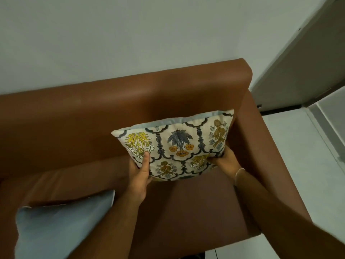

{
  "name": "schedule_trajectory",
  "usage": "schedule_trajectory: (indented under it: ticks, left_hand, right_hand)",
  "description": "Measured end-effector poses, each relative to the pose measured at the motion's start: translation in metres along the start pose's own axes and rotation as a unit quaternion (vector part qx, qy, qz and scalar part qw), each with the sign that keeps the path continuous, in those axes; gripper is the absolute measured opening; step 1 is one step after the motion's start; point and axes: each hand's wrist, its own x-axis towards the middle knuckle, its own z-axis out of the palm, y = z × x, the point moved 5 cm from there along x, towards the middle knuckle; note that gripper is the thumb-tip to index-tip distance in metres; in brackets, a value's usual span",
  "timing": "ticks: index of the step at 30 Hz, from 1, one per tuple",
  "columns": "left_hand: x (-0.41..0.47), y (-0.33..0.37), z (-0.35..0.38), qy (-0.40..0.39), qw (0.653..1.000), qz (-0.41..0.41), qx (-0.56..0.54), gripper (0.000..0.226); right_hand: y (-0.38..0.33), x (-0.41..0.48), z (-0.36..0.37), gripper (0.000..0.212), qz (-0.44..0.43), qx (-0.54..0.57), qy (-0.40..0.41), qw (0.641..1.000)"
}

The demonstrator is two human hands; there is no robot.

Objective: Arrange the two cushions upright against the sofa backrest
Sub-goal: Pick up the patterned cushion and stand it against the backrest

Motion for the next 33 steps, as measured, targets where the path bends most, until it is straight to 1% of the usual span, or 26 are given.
schedule_trajectory:
  ticks: [2,4,8,13,15,17,20,23,26,28,29,30,33]
  left_hand:
    - [0.013,-0.002,-0.002,0.02,1.0,-0.004,-0.021,0.095]
    - [0.023,-0.004,-0.002,0.032,0.999,-0.01,-0.039,0.092]
    - [0.042,-0.004,-0.004,0.037,0.997,-0.006,-0.068,0.089]
    - [0.049,-0.001,-0.002,0.049,0.997,0.011,-0.057,0.076]
    - [0.052,-0.003,-0.002,0.047,0.997,0.021,-0.055,0.074]
    - [0.055,-0.002,-0.001,0.042,0.998,0.019,-0.045,0.075]
    - [0.061,0.003,-0.001,0.036,0.999,0.012,-0.028,0.085]
    - [0.068,0.007,-0.004,0.035,0.999,0.026,-0.01,0.092]
    - [0.068,0.001,-0.007,0.034,0.999,0.035,-0.001,0.084]
    - [0.07,-0.004,-0.009,0.032,0.998,0.042,0.015,0.067]
    - [0.071,-0.005,-0.012,0.034,0.998,0.046,0.026,0.061]
    - [0.072,-0.005,-0.013,0.037,0.997,0.052,0.039,0.06]
    - [0.067,-0.002,-0.026,0.054,0.993,0.069,0.081,0.079]
  right_hand:
    - [0.007,0.016,0.014,0.09,0.006,-0.01,-0.008,1.0]
    - [0.012,0.029,0.024,0.092,0.004,-0.025,0.007,1.0]
    - [0.011,0.051,0.035,0.084,-0.003,0.016,0.044,0.999]
    - [0.013,0.049,0.037,0.075,-0.014,0.044,0.07,0.996]
    - [0.012,0.048,0.035,0.074,-0.018,0.05,0.082,0.995]
    - [0.007,0.051,0.034,0.074,-0.021,0.047,0.089,0.995]
    - [-0.001,0.057,0.037,0.069,-0.026,0.036,0.092,0.995]
    - [-0.003,0.062,0.039,0.066,-0.033,0.028,0.107,0.993]
    - [0.009,0.063,0.038,0.069,-0.03,0.031,0.113,0.993]
    - [0.019,0.063,0.038,0.066,-0.026,0.036,0.108,0.993]
    - [0.021,0.062,0.039,0.067,-0.02,0.033,0.102,0.994]
    - [0.02,0.061,0.04,0.071,-0.012,0.03,0.096,0.995]
    - [0.016,0.052,0.04,0.092,0.016,0.027,0.107,0.994]
